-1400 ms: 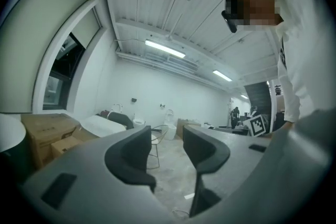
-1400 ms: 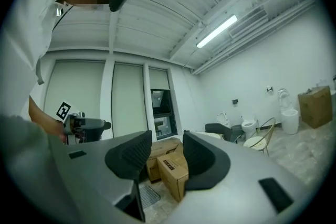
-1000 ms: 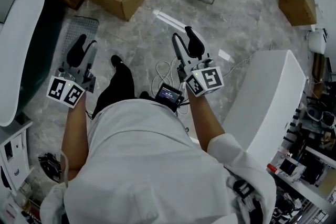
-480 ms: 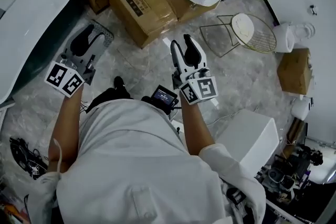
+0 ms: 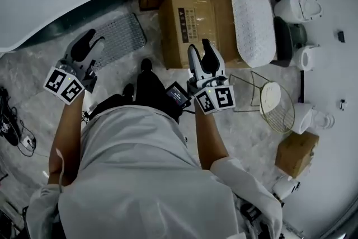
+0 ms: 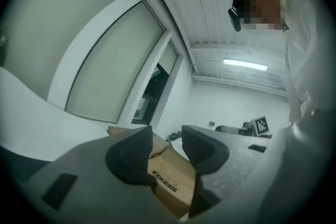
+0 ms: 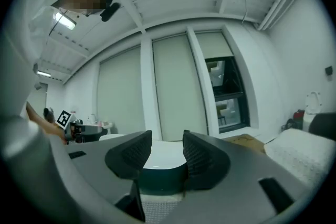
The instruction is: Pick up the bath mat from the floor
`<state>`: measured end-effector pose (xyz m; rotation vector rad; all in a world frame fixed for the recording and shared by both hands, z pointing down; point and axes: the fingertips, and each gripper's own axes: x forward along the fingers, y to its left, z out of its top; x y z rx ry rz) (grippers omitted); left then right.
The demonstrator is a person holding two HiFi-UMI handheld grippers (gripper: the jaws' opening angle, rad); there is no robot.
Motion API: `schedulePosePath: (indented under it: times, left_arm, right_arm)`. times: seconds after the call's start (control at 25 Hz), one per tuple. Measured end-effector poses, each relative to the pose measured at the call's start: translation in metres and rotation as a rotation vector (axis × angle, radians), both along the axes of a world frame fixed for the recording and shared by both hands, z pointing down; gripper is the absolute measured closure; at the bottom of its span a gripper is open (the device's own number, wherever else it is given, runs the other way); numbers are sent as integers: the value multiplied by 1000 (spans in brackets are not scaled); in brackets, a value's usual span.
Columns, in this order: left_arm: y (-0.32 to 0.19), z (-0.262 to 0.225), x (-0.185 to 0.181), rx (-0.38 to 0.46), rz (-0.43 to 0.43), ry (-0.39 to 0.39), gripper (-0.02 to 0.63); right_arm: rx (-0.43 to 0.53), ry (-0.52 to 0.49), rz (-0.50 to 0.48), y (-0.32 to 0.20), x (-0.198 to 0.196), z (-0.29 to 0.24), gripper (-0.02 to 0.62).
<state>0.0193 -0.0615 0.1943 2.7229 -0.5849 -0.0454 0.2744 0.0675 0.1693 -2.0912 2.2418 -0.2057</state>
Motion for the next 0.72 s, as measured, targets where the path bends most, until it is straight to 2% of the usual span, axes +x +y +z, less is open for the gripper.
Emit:
schedulePosePath:
  times: [0.2, 0.4, 0.6, 0.72]
  left_arm:
    - [-46, 13, -48, -50, -239, -39, 428]
    - [-73, 12, -92, -119, -469, 24, 428]
    - [-73, 35, -136, -157, -659, 2, 428]
    - [-63, 64, -160, -194, -742, -49, 428]
  right_arm:
    - [-41, -77, -217, -104, -13, 39, 391]
    - [-61, -141, -451, -202, -37, 55, 391]
    - [-146, -236, -557, -254, -47, 101, 391]
    - [-233, -300, -571, -274, -49, 145, 391]
